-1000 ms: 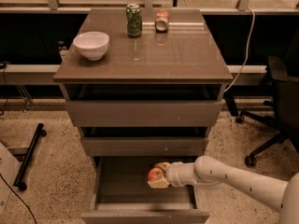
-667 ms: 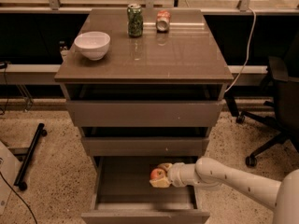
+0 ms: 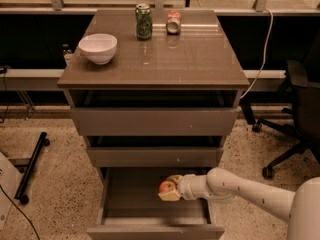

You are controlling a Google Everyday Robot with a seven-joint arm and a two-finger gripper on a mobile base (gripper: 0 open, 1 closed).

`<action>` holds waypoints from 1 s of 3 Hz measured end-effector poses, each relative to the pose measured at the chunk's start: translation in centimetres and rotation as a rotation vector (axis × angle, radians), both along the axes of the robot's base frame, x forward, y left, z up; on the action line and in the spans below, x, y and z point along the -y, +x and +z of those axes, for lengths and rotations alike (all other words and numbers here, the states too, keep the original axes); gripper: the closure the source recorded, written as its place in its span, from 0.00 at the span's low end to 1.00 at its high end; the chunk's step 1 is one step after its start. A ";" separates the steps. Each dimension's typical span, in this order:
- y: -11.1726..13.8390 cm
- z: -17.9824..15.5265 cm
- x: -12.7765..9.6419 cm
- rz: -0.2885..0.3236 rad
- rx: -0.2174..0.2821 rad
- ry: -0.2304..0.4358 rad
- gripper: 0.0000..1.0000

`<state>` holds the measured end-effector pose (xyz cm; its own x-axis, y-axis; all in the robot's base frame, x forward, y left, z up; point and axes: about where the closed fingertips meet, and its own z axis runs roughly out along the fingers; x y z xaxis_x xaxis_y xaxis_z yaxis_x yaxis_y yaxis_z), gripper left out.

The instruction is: Place apple into bottom drawer

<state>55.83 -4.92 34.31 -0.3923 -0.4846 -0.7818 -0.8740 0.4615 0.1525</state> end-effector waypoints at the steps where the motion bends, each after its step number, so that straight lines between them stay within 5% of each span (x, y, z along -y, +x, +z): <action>1: -0.3 -1.8 -0.1 -0.016 -0.019 -0.024 1.00; 3: -0.4 -5.9 0.8 -0.066 -0.047 -0.065 1.00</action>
Offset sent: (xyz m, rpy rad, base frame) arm -0.0025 -0.0094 -0.0575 -0.0727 0.0385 -0.0656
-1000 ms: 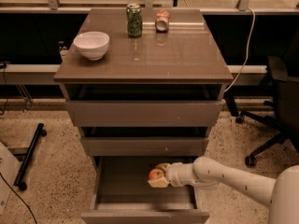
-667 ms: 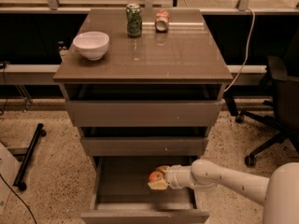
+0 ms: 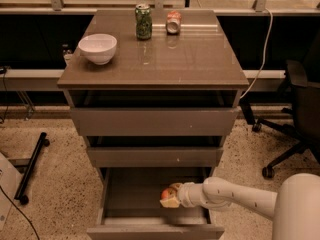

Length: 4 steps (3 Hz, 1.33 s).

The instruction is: Place apple into bottom drawer

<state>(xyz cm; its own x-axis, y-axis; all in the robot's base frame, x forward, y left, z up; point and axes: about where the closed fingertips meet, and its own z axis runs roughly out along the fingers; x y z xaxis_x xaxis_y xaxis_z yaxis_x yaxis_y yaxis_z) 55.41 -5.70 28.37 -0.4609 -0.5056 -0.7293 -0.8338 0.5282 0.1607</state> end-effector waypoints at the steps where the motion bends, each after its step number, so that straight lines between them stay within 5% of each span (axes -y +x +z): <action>1: -0.1 -2.6 0.6 -0.025 -0.010 -0.022 1.00; 4: 0.0 -10.3 2.2 -0.104 -0.053 -0.062 1.00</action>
Offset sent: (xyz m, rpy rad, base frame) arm -0.0002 -0.0202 -0.0843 -0.0718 0.0337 -0.0674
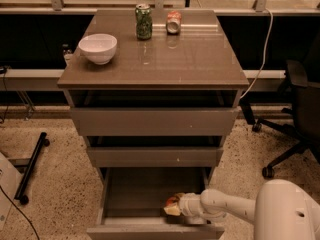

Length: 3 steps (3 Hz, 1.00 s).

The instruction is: Place apple into bottom drawer

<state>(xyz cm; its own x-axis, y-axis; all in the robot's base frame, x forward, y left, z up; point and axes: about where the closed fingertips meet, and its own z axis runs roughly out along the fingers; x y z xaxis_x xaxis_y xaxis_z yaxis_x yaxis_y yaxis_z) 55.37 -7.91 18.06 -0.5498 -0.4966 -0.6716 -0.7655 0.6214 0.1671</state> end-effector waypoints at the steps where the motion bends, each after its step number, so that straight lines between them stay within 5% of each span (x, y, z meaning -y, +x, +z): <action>1: -0.3 -2.1 0.7 -0.034 -0.023 -0.017 1.00; 3: -0.5 -3.4 1.1 -0.057 -0.040 -0.031 0.51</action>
Offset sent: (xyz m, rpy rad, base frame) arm -0.0040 -0.0254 -0.0489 -0.0607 0.0560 -0.1031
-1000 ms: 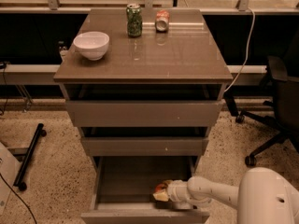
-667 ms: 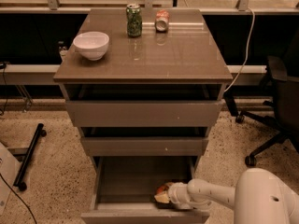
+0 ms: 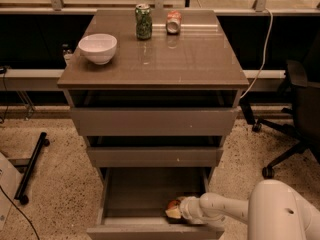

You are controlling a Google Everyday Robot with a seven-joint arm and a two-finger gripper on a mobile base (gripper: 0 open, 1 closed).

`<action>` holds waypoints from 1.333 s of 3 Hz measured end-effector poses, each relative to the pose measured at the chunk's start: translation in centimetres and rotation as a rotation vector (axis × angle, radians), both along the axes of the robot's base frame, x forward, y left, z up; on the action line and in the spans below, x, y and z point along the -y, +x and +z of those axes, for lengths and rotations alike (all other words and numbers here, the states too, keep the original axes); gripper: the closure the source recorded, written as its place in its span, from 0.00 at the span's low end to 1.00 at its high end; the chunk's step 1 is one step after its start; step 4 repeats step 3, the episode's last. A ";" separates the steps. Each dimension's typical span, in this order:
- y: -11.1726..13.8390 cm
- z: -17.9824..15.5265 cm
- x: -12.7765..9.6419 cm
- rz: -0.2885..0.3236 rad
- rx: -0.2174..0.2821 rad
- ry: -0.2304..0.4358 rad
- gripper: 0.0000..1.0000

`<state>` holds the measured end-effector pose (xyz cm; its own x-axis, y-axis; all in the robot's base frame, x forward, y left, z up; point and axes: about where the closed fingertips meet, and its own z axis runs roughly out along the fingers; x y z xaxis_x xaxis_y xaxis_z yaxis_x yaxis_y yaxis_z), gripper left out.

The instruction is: Place apple into bottom drawer

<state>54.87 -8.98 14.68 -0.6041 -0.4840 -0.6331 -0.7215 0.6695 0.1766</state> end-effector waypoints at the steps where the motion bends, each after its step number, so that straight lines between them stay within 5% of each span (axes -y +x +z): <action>1: -0.1 -0.1 -0.2 0.002 -0.002 0.001 0.28; 2: -0.2 -0.2 -0.3 0.004 -0.003 0.003 0.05; 4: -0.2 -0.2 -0.4 0.005 -0.004 0.003 0.00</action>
Offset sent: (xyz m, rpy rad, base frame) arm -0.0007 0.0014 -0.0007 0.0011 0.0015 0.0014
